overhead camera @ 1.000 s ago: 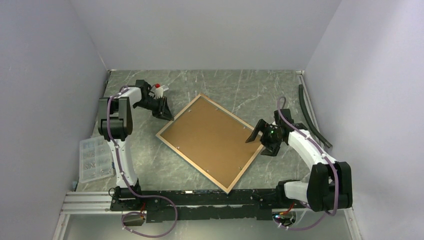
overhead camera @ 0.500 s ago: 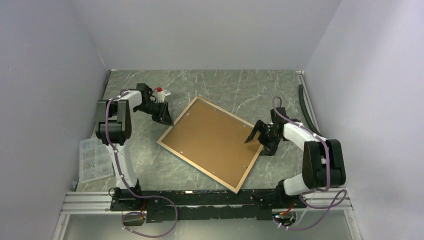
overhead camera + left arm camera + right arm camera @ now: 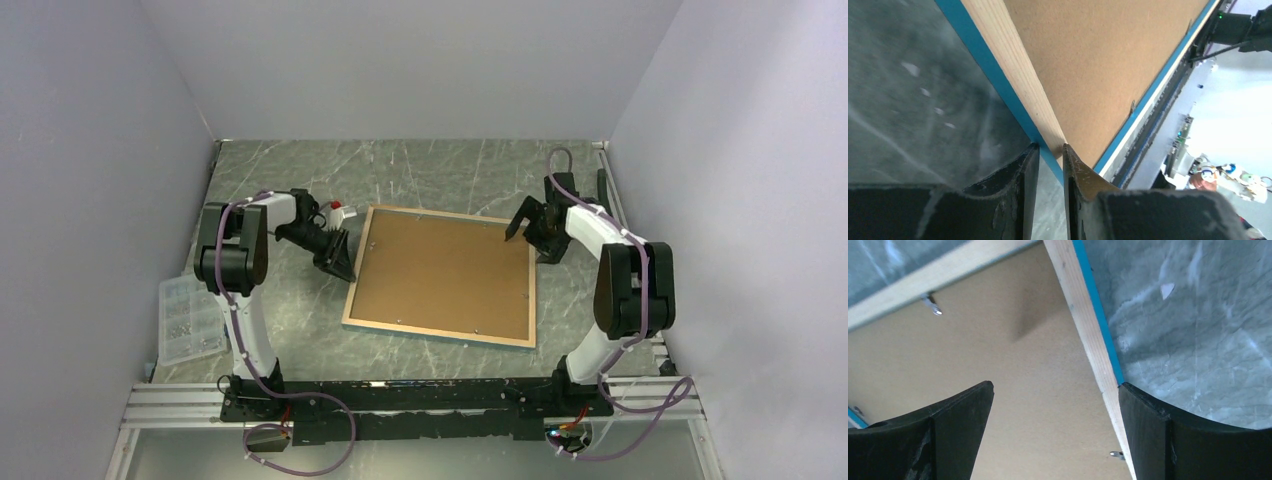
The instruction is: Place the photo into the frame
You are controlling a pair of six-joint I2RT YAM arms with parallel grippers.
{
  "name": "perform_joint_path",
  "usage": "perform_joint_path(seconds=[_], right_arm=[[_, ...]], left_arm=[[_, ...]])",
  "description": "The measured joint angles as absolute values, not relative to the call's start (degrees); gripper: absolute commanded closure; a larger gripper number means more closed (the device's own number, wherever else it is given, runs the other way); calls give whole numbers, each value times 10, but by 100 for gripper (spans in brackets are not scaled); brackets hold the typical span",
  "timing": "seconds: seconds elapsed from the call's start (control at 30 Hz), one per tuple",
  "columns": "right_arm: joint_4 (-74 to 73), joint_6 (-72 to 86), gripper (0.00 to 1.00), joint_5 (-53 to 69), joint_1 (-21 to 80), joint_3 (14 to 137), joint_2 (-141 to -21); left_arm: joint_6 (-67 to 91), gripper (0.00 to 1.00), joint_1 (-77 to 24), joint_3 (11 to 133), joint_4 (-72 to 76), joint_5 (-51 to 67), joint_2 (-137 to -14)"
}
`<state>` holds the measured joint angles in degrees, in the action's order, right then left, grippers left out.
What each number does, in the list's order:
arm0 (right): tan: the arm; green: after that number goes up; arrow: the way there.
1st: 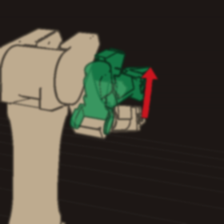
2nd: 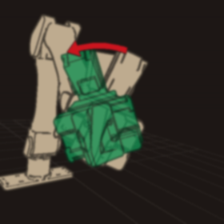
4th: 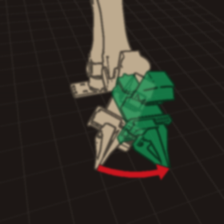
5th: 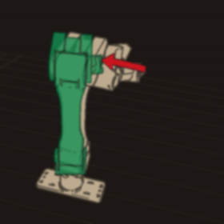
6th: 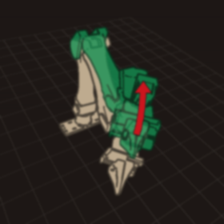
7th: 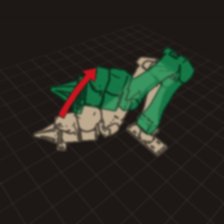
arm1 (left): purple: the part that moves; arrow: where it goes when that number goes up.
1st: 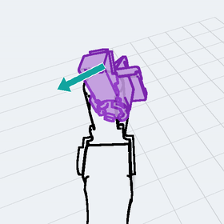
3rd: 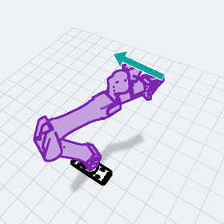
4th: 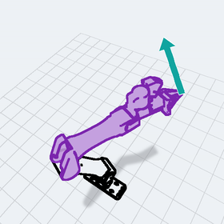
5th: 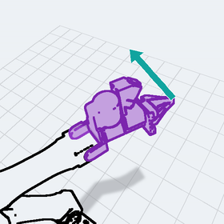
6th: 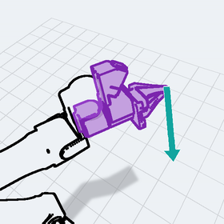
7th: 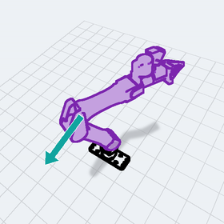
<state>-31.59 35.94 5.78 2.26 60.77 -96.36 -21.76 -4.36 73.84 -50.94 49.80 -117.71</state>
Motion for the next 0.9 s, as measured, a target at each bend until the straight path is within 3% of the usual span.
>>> perform_joint_path(seconds=[0.23, 0.37, 0.63, 0.9], right_arm=[[-298, 377, 6, 46, 38, 636, -917], [-266, 407, 14, 70, 104, 662, -917], [-156, 485, 22, 167, 282, 779, -1088], [-123, 540, 24, 220, 327, 873, -1232]], left_arm=[[-192, 67, -28, 730, -512, 515, -1170], [-160, 67, -13, 761, -494, 528, -1175], [-116, 73, -13, 803, -448, 556, -1226], [-105, 79, -15, 800, -440, 563, -1239]])
